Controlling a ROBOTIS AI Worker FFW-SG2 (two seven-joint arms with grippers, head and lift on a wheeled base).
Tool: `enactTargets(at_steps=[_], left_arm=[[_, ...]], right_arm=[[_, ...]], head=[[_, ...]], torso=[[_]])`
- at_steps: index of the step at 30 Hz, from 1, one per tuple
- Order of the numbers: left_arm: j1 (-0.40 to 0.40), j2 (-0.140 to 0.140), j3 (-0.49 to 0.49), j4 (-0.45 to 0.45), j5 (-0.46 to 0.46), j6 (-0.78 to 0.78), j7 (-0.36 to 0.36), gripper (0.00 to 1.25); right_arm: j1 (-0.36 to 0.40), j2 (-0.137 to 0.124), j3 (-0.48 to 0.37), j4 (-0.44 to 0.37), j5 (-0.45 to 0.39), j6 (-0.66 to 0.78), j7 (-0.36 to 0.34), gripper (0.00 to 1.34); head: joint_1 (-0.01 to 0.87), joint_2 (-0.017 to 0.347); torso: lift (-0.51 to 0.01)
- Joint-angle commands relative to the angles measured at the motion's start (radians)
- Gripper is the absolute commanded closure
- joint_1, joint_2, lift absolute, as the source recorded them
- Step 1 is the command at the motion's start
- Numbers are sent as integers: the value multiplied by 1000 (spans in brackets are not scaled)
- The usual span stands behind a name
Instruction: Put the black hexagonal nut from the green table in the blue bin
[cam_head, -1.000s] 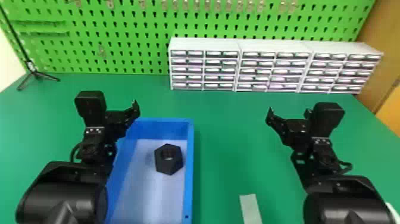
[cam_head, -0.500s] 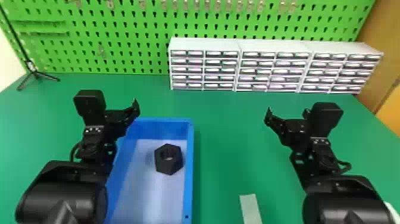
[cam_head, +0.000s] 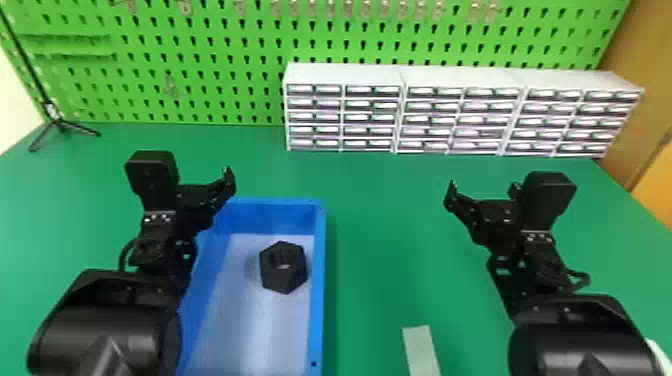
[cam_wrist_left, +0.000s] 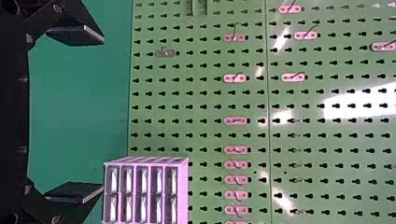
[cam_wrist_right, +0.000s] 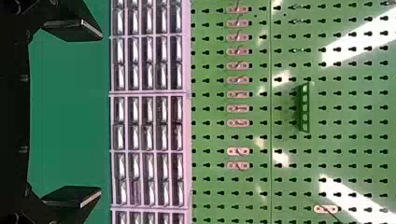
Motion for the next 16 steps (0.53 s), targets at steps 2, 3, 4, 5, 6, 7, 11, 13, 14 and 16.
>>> enactTargets(at_steps=[2, 3, 4, 5, 6, 7, 11, 13, 14, 16], left_arm=[[0, 0, -1, 0, 4, 0, -1, 170], [0, 0, -1, 0, 5, 0, -1, 170], [0, 0, -1, 0, 5, 0, -1, 170], [1, 0, -1, 0, 5, 0, -1, 170], [1, 0, -1, -1, 5, 0, -6, 170], [1, 0, 1, -1, 5, 0, -10, 170], [1, 0, 10, -4, 1, 2, -26, 170], [4, 0, 11, -10, -13, 5, -26, 170], [4, 0, 11, -18, -24, 14, -27, 170], [4, 0, 13, -18, -24, 14, -29, 170]], right_arm=[[0, 2, 1, 0, 0, -2, 0, 134], [0, 2, 1, 0, 1, -2, 0, 134], [0, 2, 1, 0, 1, -2, 0, 134], [0, 3, -1, 0, 1, -3, 0, 134], [0, 5, -2, 0, 1, -5, 0, 134], [0, 5, -2, 0, 1, -5, 0, 134], [3, 6, -7, 0, 1, -6, 0, 134], [3, 6, -9, 0, 1, -6, 0, 134], [3, 6, -9, 0, 1, -8, 0, 134], [3, 6, -10, 0, 1, -8, 0, 134]], head=[[683, 28], [683, 28], [683, 28], [683, 28], [683, 28], [683, 28], [683, 28], [683, 28], [683, 28], [683, 28]], torso=[[-96], [-96], [-96], [-96], [-96], [-96], [-96], [-96], [-96], [-96]])
